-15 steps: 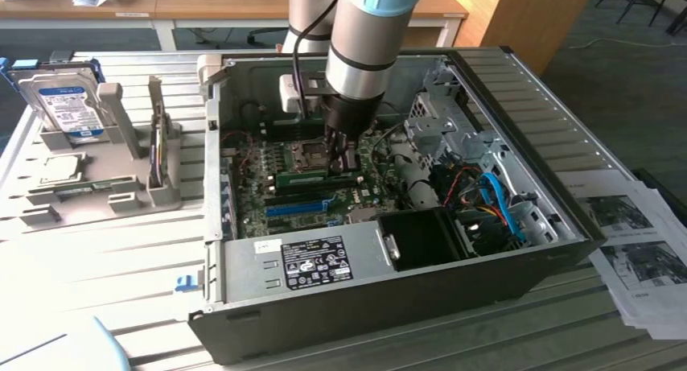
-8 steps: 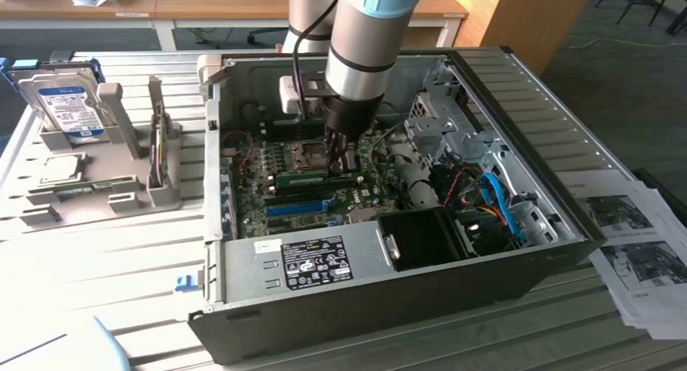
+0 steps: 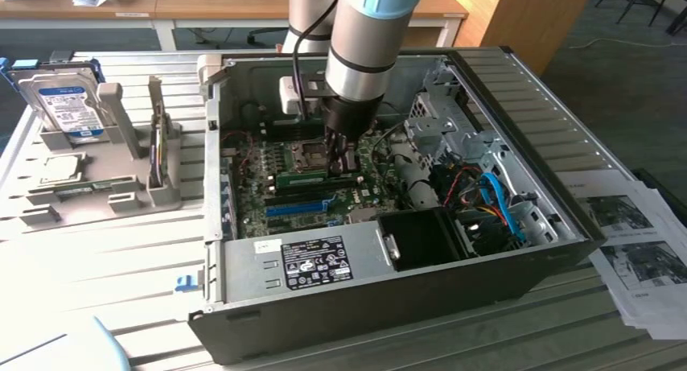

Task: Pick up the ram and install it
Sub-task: 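Insert the ram into the slot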

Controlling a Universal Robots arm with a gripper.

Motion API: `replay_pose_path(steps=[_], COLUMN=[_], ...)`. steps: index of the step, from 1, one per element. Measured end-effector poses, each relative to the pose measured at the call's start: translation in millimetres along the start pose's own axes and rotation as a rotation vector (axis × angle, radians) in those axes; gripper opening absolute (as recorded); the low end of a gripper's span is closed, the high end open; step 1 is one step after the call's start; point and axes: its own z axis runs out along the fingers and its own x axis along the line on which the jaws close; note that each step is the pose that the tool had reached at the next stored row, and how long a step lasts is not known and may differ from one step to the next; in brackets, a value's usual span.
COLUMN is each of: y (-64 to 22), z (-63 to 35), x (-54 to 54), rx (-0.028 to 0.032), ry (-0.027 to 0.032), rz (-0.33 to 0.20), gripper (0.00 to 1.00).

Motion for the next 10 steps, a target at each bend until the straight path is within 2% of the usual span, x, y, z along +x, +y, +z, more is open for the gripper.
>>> replay_pose_path(steps=[10], y=[-0.2], z=[0.2], x=[-0.5], rx=[0.0], ry=[-0.0001], rz=[0.0], gripper=[0.11])
